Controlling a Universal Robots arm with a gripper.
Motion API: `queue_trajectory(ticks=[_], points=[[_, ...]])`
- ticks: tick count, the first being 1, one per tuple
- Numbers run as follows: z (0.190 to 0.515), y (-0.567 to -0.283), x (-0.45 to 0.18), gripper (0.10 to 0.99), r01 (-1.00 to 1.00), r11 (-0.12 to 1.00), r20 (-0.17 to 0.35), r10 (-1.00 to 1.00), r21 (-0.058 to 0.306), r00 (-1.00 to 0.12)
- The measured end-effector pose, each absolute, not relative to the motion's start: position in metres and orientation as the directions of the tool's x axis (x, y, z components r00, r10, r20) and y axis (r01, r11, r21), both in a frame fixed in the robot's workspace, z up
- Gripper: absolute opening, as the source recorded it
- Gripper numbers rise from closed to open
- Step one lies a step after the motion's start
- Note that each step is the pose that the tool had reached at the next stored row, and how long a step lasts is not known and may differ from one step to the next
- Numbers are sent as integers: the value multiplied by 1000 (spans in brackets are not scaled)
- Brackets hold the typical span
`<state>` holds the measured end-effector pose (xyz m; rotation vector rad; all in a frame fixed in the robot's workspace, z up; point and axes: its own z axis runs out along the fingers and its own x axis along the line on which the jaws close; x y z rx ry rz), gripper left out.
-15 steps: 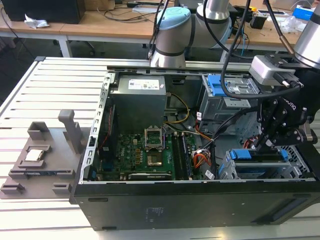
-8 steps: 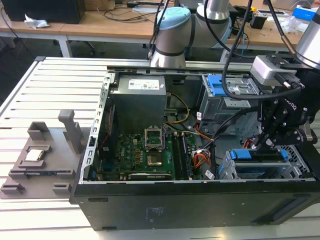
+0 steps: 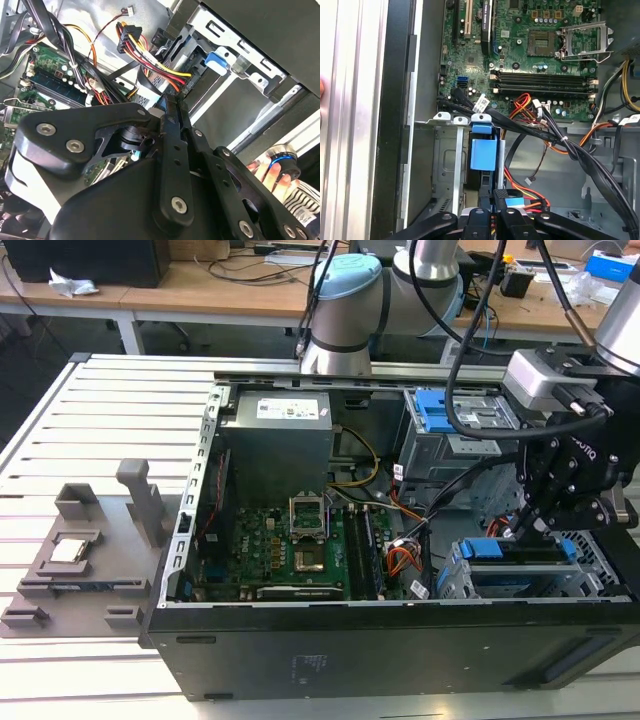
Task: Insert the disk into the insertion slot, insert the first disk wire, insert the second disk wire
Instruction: 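Insert the second disk wire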
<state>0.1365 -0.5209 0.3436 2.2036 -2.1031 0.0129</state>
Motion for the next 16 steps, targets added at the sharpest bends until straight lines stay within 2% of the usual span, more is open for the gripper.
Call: queue_trajectory(ticks=[16], points=[[338, -527, 137, 149, -997, -43, 62, -997, 63, 47]])
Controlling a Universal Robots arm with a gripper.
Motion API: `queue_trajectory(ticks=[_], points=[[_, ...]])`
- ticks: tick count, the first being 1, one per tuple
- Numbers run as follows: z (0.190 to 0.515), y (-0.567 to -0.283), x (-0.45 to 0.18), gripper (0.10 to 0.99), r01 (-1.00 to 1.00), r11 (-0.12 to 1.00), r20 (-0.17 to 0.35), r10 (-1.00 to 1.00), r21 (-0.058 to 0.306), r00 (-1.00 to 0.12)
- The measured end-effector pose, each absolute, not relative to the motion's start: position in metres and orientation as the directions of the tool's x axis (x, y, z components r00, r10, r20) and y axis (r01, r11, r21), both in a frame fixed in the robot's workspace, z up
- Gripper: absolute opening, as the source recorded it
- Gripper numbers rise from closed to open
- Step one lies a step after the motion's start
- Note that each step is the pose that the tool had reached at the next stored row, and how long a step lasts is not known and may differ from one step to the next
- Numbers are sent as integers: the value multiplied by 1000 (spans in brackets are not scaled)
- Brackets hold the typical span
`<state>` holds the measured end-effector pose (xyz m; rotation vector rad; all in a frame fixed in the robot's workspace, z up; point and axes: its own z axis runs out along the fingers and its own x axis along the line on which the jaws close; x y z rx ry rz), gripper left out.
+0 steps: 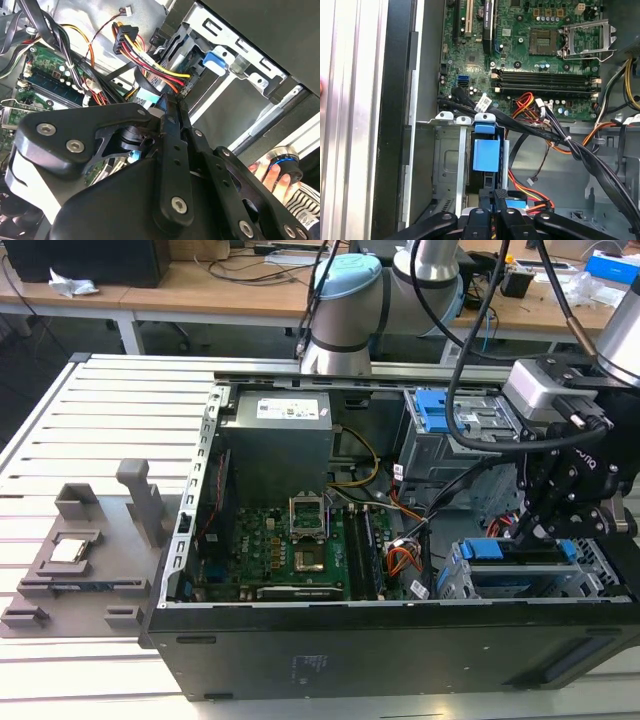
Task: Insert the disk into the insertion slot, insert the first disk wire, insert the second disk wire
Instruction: 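Insert the second disk wire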
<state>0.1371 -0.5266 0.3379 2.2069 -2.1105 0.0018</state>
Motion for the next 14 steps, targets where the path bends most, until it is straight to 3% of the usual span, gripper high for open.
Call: queue_trajectory(ticks=[5, 6, 11, 14], points=[[337, -526, 137, 161, -997, -43, 61, -997, 62, 47], [337, -526, 137, 224, -997, -43, 61, -997, 63, 47], [350, -526, 137, 224, -997, -43, 61, -997, 63, 47], [350, -526, 133, 106, -997, -43, 61, -997, 63, 47]])
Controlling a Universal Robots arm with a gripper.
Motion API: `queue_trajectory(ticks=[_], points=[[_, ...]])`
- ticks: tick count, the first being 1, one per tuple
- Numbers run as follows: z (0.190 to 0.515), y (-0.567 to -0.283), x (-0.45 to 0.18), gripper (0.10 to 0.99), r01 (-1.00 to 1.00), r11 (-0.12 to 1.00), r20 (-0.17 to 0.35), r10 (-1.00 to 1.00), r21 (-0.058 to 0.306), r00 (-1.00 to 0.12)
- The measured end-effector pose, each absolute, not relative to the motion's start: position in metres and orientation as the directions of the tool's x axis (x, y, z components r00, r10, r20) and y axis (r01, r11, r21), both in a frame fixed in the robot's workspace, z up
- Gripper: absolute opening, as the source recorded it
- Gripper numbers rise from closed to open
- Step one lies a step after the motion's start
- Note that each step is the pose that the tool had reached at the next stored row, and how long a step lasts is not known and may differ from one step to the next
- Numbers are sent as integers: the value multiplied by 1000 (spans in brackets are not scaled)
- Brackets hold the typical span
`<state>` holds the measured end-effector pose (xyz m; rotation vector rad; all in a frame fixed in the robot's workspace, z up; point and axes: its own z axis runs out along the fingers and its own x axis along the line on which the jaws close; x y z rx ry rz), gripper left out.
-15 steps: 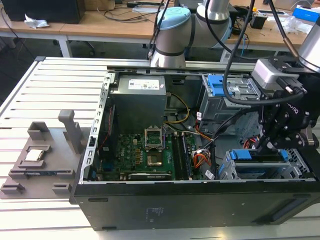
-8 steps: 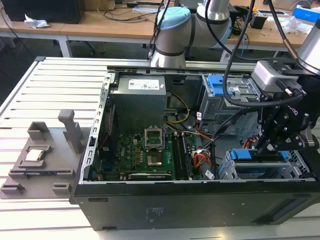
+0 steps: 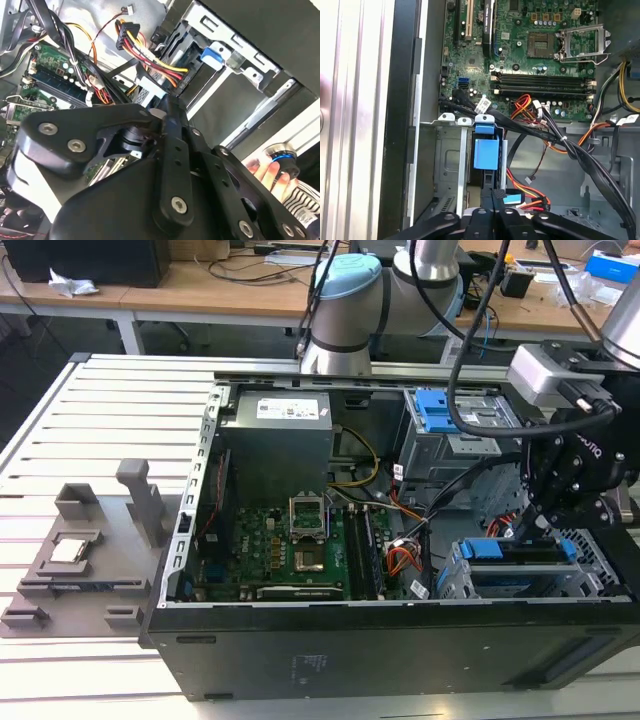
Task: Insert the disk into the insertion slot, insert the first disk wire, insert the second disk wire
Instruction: 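Insert the second disk wire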
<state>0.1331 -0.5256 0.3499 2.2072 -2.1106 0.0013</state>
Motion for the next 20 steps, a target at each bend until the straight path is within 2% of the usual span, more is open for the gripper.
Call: queue_trajectory(ticks=[10, 15, 20], points=[[337, -526, 131, 106, -997, -43, 60, -997, 63, 47], [368, -526, 131, 106, -997, -43, 60, -997, 63, 47], [379, -526, 131, 106, -997, -43, 59, -997, 63, 47]])
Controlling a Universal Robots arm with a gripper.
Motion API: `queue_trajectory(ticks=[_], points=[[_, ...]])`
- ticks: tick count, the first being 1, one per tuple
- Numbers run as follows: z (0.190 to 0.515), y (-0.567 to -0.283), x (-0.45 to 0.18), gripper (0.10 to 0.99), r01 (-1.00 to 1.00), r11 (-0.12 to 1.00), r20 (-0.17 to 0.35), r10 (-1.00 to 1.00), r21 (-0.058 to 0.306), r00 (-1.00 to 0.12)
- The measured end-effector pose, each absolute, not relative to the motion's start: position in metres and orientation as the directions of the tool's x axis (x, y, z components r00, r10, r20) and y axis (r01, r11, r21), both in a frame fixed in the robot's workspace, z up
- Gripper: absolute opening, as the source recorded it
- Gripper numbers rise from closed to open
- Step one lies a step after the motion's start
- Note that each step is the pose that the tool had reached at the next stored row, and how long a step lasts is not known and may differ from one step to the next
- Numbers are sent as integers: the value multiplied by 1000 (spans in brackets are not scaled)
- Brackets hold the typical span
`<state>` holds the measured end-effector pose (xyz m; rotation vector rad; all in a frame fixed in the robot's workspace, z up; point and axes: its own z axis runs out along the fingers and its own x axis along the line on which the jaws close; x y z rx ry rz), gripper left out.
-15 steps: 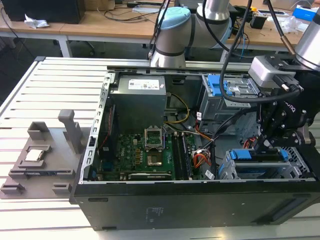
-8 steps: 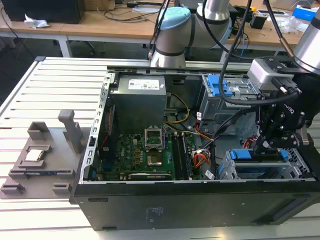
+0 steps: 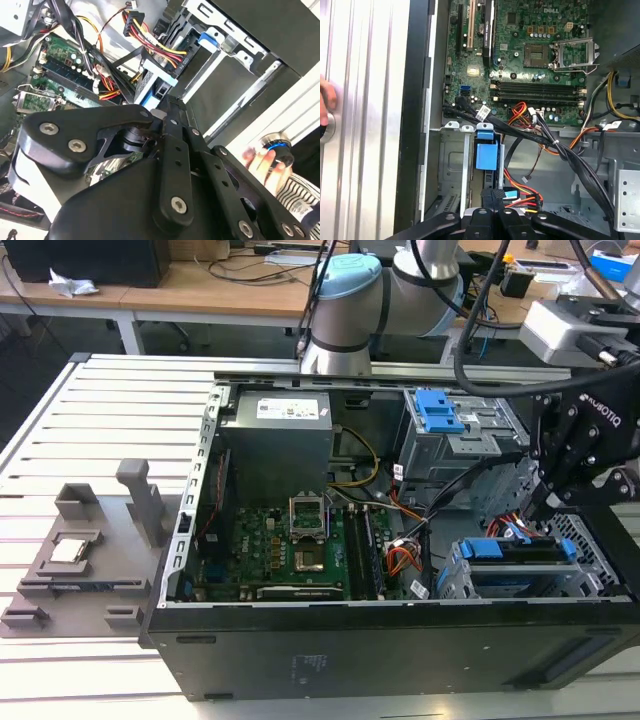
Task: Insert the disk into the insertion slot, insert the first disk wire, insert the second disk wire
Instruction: 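Insert the second disk wire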
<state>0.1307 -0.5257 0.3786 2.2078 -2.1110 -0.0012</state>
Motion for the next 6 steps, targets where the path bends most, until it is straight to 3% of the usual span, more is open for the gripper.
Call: queue_trajectory(ticks=[6], points=[[380, -526, 131, 106, -997, -43, 60, -997, 63, 47]])
